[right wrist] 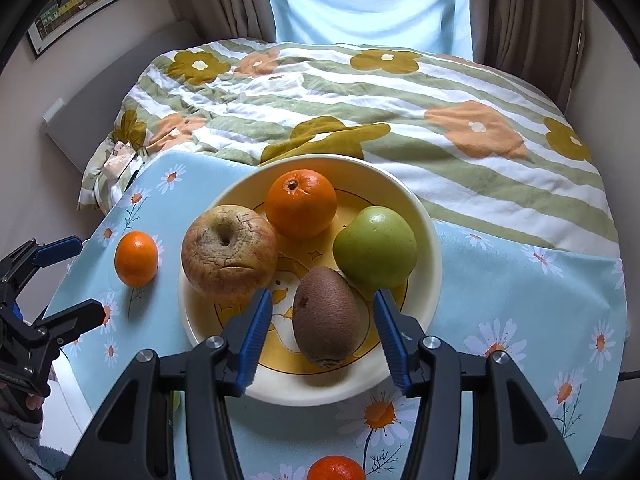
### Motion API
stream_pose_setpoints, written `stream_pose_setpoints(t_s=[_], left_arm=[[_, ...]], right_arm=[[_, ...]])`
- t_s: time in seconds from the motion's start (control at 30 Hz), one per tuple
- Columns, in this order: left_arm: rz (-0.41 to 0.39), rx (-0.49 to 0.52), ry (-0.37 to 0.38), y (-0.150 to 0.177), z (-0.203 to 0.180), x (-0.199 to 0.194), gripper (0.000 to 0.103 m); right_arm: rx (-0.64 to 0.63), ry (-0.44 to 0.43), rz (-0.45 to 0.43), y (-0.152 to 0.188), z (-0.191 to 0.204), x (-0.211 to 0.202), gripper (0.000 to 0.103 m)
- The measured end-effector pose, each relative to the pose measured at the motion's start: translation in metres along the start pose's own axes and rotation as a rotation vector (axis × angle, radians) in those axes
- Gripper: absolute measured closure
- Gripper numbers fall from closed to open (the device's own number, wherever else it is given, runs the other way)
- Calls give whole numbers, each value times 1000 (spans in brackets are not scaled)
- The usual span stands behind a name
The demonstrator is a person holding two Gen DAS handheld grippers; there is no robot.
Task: Organize fruits
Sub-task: 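Open the left tool over the bowl while the right tool lowers the kiwi into it, then withdraw both tools from the bowl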
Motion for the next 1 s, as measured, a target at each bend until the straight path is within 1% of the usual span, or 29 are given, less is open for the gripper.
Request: stream_pose_setpoints(t_s=[0.33, 0.4, 0.47, 0.57, 0.63, 0.7, 0.73, 0.77, 0.8, 1.0], left_arm=[[-42, -7, -15, 0, -11, -21, 0], [-54, -9, -16, 1, -14, -27, 0], [-67, -10, -20, 2, -17, -35, 0], [-90, -11, -30, 6, -20, -47, 0], [-101, -13, -33, 9, -21, -54, 0], [-110, -14, -36, 10, -23, -61, 0], [-114, -12, -35, 11, -24, -64, 0], [-118, -9, -35, 11, -25, -68, 0], [-124, -4, -34, 12, -26, -72, 0], [-152, 44, -25, 17, -31, -91, 0]], right_arm=[[2, -30, -23, 9, 1, -19, 54], [12, -52, -20, 12, 1, -25, 54], [26, -73, -17, 14, 0, -30, 49], [34, -87, -56, 19, -1, -45, 23], [31, -90, -74, 23, 0, -55, 18], [25, -79, -97, 28, 1, -65, 18], [21, -74, -101, 30, 2, -69, 14], [20, -68, -103, 33, 2, -73, 5], [19, -65, -106, 36, 2, -77, 1], [63, -39, -132, 61, 1, -96, 0]])
Point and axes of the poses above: each gripper's, at about its wrist camera, not at the fingertips, and x roughly the way its jaws point, z to its left, y to its underside, the point moved 2 cm from there along x, roughly the way its jaws point, and after that the axes turned 15 degrees about z, right-handed, at the moved point
